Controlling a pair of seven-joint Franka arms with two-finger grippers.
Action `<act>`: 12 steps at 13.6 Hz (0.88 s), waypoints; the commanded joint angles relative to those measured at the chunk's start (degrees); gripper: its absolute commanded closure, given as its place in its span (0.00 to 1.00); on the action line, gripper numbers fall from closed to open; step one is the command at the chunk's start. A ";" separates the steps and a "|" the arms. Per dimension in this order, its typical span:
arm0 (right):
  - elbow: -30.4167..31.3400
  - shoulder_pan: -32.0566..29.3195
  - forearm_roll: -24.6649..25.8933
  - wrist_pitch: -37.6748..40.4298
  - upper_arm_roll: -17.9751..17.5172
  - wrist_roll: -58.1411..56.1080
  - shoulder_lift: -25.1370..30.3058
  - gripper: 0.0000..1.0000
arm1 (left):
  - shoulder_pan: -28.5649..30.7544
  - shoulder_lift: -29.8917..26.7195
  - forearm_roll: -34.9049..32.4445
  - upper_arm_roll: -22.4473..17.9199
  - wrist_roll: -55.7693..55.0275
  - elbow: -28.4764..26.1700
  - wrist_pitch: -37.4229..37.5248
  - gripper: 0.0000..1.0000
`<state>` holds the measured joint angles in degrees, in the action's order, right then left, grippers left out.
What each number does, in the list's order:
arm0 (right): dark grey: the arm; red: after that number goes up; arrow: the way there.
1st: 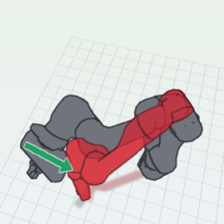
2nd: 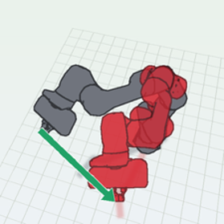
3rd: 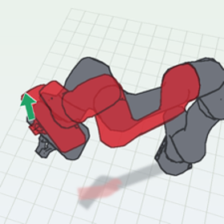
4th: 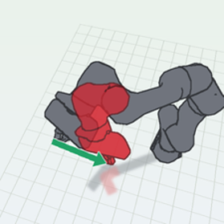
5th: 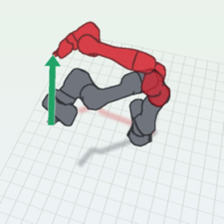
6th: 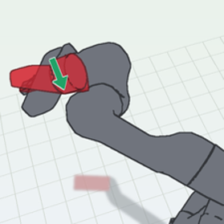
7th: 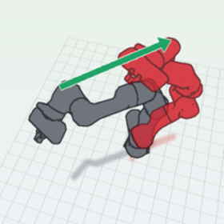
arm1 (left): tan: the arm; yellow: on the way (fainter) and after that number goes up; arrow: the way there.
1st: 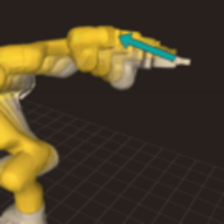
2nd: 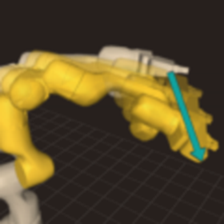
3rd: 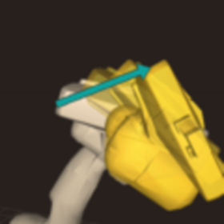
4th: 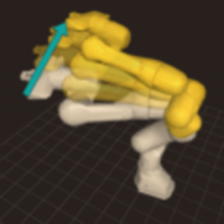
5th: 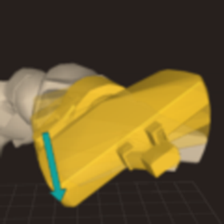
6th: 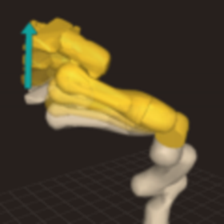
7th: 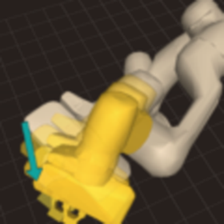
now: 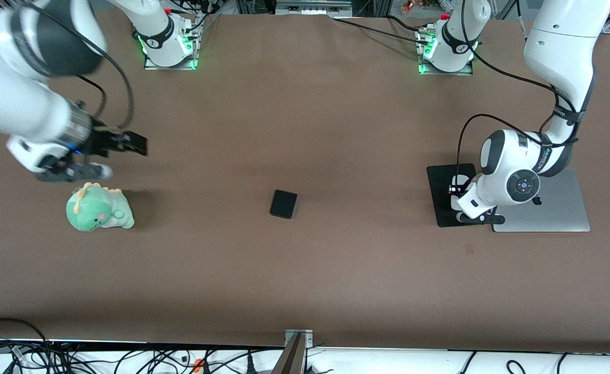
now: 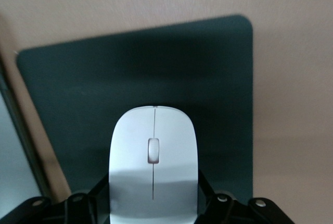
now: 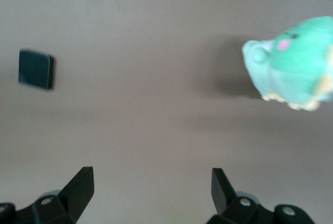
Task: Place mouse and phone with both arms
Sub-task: 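Place the mouse on the black pad while the right gripper reaches the phone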
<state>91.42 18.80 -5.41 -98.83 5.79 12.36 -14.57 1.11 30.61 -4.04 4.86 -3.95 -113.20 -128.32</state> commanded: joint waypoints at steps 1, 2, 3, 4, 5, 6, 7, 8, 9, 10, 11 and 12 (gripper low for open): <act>-1.60 4.39 -3.62 -7.66 0.27 9.84 -7.38 0.00 | 0.56 -1.70 -0.88 0.68 1.05 -2.82 -1.75 0.19; -1.95 5.62 -7.39 -11.18 0.27 13.09 -10.45 0.00 | 0.48 -1.44 -0.88 0.68 1.23 -2.56 -1.58 0.00; -2.56 7.81 -9.69 -15.30 0.27 15.91 -13.61 0.00 | 0.56 -1.52 -0.88 0.68 1.31 -2.21 -1.06 0.00; -3.18 10.18 -9.97 -19.43 0.27 19.42 -16.69 0.00 | 0.39 -1.87 -0.88 0.77 1.31 -1.77 -0.62 0.00; -3.44 12.46 -9.71 -23.56 0.36 22.93 -19.33 0.00 | 0.21 -2.05 -0.88 0.77 1.05 -0.29 0.17 0.00; -3.88 14.84 -9.27 -28.22 0.36 26.28 -22.14 0.00 | 0.21 -2.22 -0.88 0.86 0.96 2.25 3.31 0.00; -4.49 16.95 -8.83 -32.09 0.54 29.01 -24.69 0.00 | 0.12 -2.40 -0.88 0.86 1.14 6.28 8.91 0.00; -6.41 18.71 -7.26 -34.04 0.71 31.56 -27.50 0.00 | 0.12 -2.49 -0.88 0.94 1.75 10.67 14.80 0.00; -8.61 19.42 -4.81 -34.15 0.71 34.28 -29.71 0.00 | 0.04 -2.57 -0.80 0.95 3.15 14.98 20.69 0.00; -10.46 19.95 -3.05 -34.15 0.63 36.22 -31.38 0.00 | 0.12 -3.01 -0.80 0.95 4.64 18.42 25.18 0.00; -12.22 20.48 -2.51 -34.15 0.71 37.55 -33.14 0.00 | 0.12 -3.54 -0.71 0.95 5.96 21.15 28.01 0.00; -14.06 21.09 -2.50 -34.15 0.71 38.26 -34.72 0.00 | 0.12 -4.93 -0.19 0.95 6.15 22.65 30.65 0.00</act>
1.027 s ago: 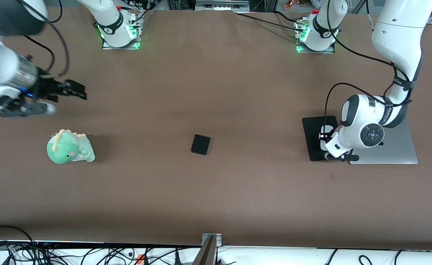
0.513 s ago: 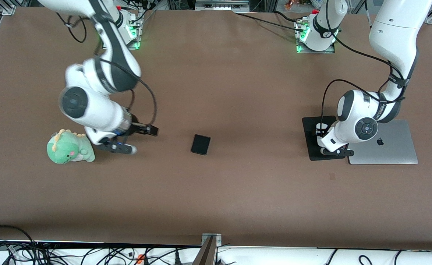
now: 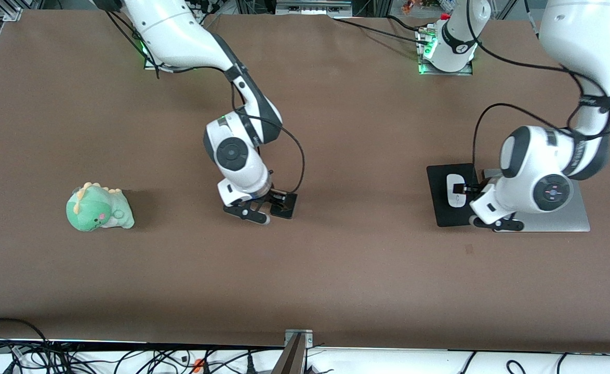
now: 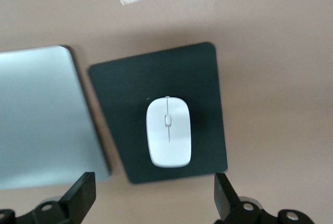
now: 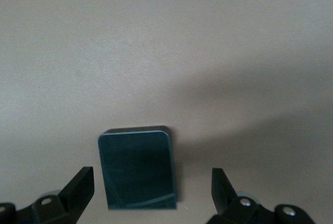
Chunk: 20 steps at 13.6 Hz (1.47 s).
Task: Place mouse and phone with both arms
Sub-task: 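Grasp the black phone with the right gripper while the left gripper withdraws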
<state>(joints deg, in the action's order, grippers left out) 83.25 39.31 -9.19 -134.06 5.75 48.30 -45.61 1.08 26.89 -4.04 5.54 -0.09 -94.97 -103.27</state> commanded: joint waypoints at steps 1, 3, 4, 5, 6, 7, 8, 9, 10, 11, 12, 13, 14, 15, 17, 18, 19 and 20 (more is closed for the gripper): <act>-7.03 0.86 1.28 1.08 0.76 2.93 -4.83 0.00 | 0.06 -3.84 0.17 0.35 1.59 4.87 8.06 0.00; -7.31 1.56 1.28 0.91 0.76 3.99 -5.98 0.00 | -0.47 -10.25 0.00 2.62 0.79 4.88 12.63 0.00; -7.39 1.91 1.37 0.73 0.76 4.78 -6.59 0.00 | -0.47 -13.32 -0.53 3.94 0.09 4.79 14.75 0.00; -7.48 2.09 1.37 -0.05 0.84 5.05 -7.03 0.00 | -0.38 -16.14 -0.62 4.91 0.09 4.62 16.42 0.00; -7.40 2.18 1.37 -0.58 0.76 5.22 -7.47 0.00 | -0.29 -18.95 -0.62 5.09 0.87 4.53 17.74 0.00; -7.40 2.35 1.37 -0.59 0.76 5.66 -7.74 0.00 | -0.20 -21.68 -0.79 5.09 1.75 3.92 19.15 0.00; -7.40 2.70 1.46 -0.59 0.84 5.75 -7.91 0.00 | 0.14 -24.40 -0.79 5.18 2.54 2.17 19.60 0.00; -7.40 2.71 1.46 -0.67 0.84 5.84 -8.09 0.00 | 0.50 -27.13 -0.79 5.09 2.98 0.07 19.43 0.00; -7.40 2.79 1.46 -0.68 0.84 5.84 -8.27 0.00 | 1.02 -29.76 -0.71 5.01 3.86 -2.57 18.73 0.00; -7.40 2.97 1.54 -0.68 0.76 5.93 -8.44 0.00 | 1.81 -33.53 -0.10 5.01 6.21 -6.42 15.94 0.00; -7.40 3.06 2.07 -0.68 0.76 5.93 -8.44 0.01 | 1.73 -36.01 0.17 5.09 6.33 -9.42 15.13 0.00; -7.31 3.06 2.33 -0.59 0.84 5.75 -8.36 0.10 | 1.82 -36.38 0.17 5.09 6.33 -11.88 14.25 0.00; -7.31 3.06 2.42 -0.50 0.84 5.49 -8.18 0.25 | 1.99 -36.12 0.26 4.92 7.02 -12.95 11.72 0.00; -7.31 3.06 2.42 -0.15 0.84 5.14 -7.92 0.42 | 1.99 -35.08 0.35 4.74 6.86 -11.66 11.26 0.00; -7.31 2.71 2.51 1.33 0.93 4.26 -7.30 0.58 | 2.69 -33.22 0.26 4.39 7.20 -9.11 10.73 0.00; -7.39 2.36 2.43 3.35 1.37 3.13 -6.34 0.58 | 2.96 -31.91 0.35 4.39 7.12 -7.53 10.46 0.00; -7.40 2.18 2.25 5.72 2.24 0.85 -5.03 0.58 | 3.22 -30.42 0.26 4.39 6.16 -4.90 10.37 0.00; -7.40 1.39 2.16 8.61 3.30 -2.48 -3.71 0.58 | 3.22 -27.54 0.09 4.30 5.02 -1.22 10.37 0.00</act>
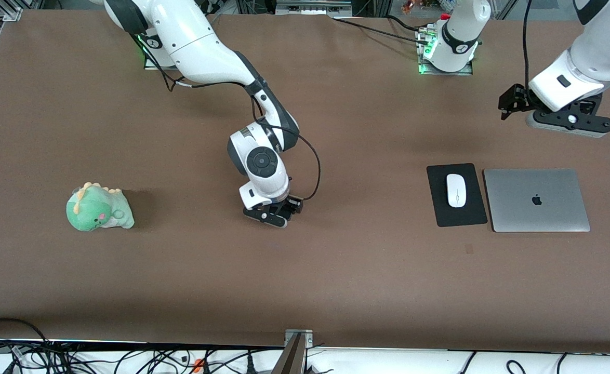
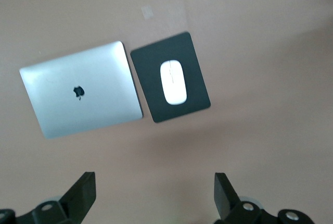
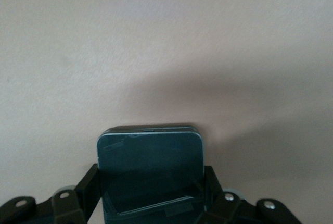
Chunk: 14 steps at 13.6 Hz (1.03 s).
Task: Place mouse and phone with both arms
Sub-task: 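Grasp the black phone with the right gripper while the left gripper withdraws, then carry the phone with the right gripper toward the green plush toy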
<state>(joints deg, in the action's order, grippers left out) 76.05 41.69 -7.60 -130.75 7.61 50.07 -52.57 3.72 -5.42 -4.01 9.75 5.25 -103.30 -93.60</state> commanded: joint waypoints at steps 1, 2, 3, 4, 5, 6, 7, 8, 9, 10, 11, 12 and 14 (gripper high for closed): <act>-0.20 -2.82 0.14 8.37 1.96 -8.89 4.92 0.58 | 0.76 6.72 -0.12 0.09 -1.55 9.93 0.87 0.00; -0.20 -4.76 -0.04 9.97 1.97 -13.64 6.24 0.58 | 1.63 7.17 -0.29 0.09 -1.82 11.61 0.70 0.00; 0.67 -6.08 -0.13 10.94 2.06 -18.56 7.82 0.58 | 1.73 7.18 -0.47 0.18 -2.00 12.15 0.78 0.00; 1.29 -7.49 -0.13 12.52 2.58 -22.78 8.79 0.58 | 1.90 7.09 -0.03 0.10 -2.09 12.16 0.78 0.00; 1.64 -8.63 -0.13 13.93 3.45 -26.91 9.50 0.57 | 2.69 7.09 0.32 0.09 -2.09 12.16 0.61 0.00; 2.69 -10.04 -0.22 14.29 4.07 -32.26 9.94 0.57 | 3.22 7.09 0.32 0.18 -2.09 12.16 0.52 0.00; 3.92 -11.88 -0.31 13.94 4.43 -36.41 10.73 0.56 | 3.22 7.00 0.23 0.27 -2.09 12.16 0.17 0.00; 4.80 -13.90 -0.31 13.77 4.43 -40.02 10.91 0.55 | 3.22 6.92 0.15 0.62 -2.18 12.07 -0.53 0.00; 5.33 -15.31 -0.39 13.77 4.43 -43.53 11.00 0.53 | 3.13 6.91 0.06 0.80 -2.09 12.16 -0.62 0.00; 5.94 -16.02 -0.48 13.68 4.43 -45.05 11.00 0.53 | 3.22 6.83 0.06 0.80 -2.09 12.16 -0.54 0.00; 6.65 -16.98 -0.48 13.42 4.43 -45.67 11.00 0.53 | 3.13 6.83 0.06 0.88 -2.09 12.16 -0.36 0.00; 7.35 -17.86 -0.48 12.63 4.43 -46.63 10.91 0.53 | 3.13 6.65 0.06 0.89 -2.00 12.16 -0.27 0.00; 9.98 -20.49 -0.48 9.82 4.43 -49.44 10.82 0.53 | 3.13 6.65 0.15 0.89 -2.00 12.16 -0.27 0.00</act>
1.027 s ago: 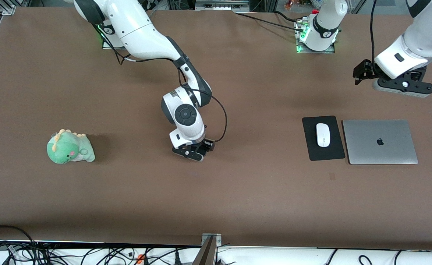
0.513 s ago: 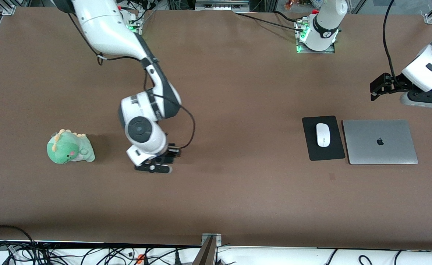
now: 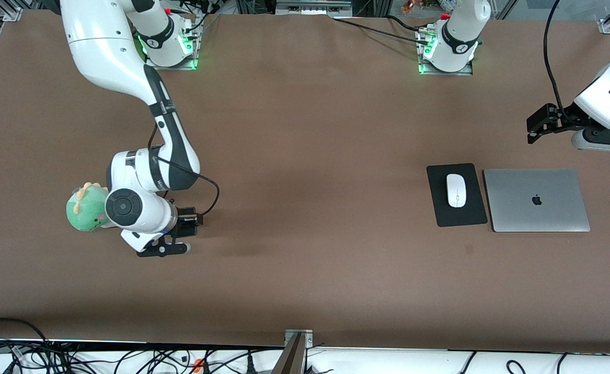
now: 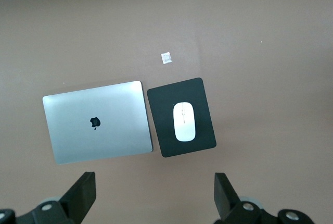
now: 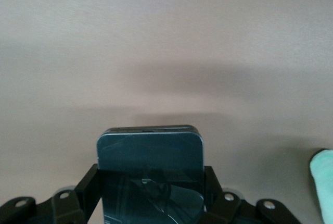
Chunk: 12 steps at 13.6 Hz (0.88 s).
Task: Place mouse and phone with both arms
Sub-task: 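Carry the phone with the right gripper toward the green plush toy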
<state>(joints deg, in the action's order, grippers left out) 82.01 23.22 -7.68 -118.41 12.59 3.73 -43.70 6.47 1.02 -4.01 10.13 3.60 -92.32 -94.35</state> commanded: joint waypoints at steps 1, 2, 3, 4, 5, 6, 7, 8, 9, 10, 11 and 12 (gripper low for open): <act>5.25 -3.08 -0.41 -3.40 -0.64 -4.24 1.87 0.53 | 0.38 0.13 0.14 0.59 -0.43 1.18 0.57 0.00; 5.96 -3.61 -0.41 -3.84 -0.64 -4.60 1.87 0.53 | 0.38 0.12 0.23 0.59 -0.43 1.18 0.48 0.00; 6.32 -3.97 -0.41 -4.10 -0.55 -4.61 1.69 0.53 | 0.38 0.12 0.23 0.59 -0.43 1.18 0.57 0.00; 6.41 -4.23 -0.49 -4.63 -0.64 -4.61 1.43 0.52 | 0.38 0.12 0.23 0.68 -0.43 1.18 0.57 0.00; 6.50 -4.50 -0.49 -4.90 -0.64 -4.61 1.08 0.52 | 0.30 0.12 0.23 0.68 -0.43 1.18 0.65 0.00; 6.50 -4.67 -0.49 -5.16 -0.64 -4.52 0.82 0.51 | 0.30 0.12 0.23 0.68 -0.43 1.18 0.65 0.00; 6.50 -4.76 -1.45 -5.25 -0.64 -4.52 0.73 0.49 | 0.30 0.12 0.23 0.59 -0.43 1.18 0.65 0.00; 6.67 -4.85 -2.68 -5.69 -0.64 -4.61 0.29 0.48 | 0.30 0.12 0.23 0.59 -0.35 1.18 0.65 0.00; 7.19 -4.76 -2.95 -6.99 -0.72 -4.61 0.03 0.40 | 0.30 0.12 0.23 0.59 -0.34 1.18 0.65 0.00; 8.24 -4.76 -2.96 -8.83 -0.72 -4.52 0.02 0.20 | 0.38 0.12 0.23 0.59 -0.34 1.18 0.74 0.00; 8.52 -4.76 -2.96 -9.38 -0.72 -4.26 0.11 0.00 | 0.38 0.12 0.23 0.50 -0.34 1.09 0.74 0.00; 8.34 -4.76 -2.96 -9.03 -0.72 -3.99 0.28 0.00 | 0.47 0.12 0.23 0.50 -0.34 1.18 0.74 0.00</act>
<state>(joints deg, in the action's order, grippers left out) 89.24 18.95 -9.65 -126.50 12.45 -0.04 -44.41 6.48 1.02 -4.01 10.36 3.59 -92.24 -94.34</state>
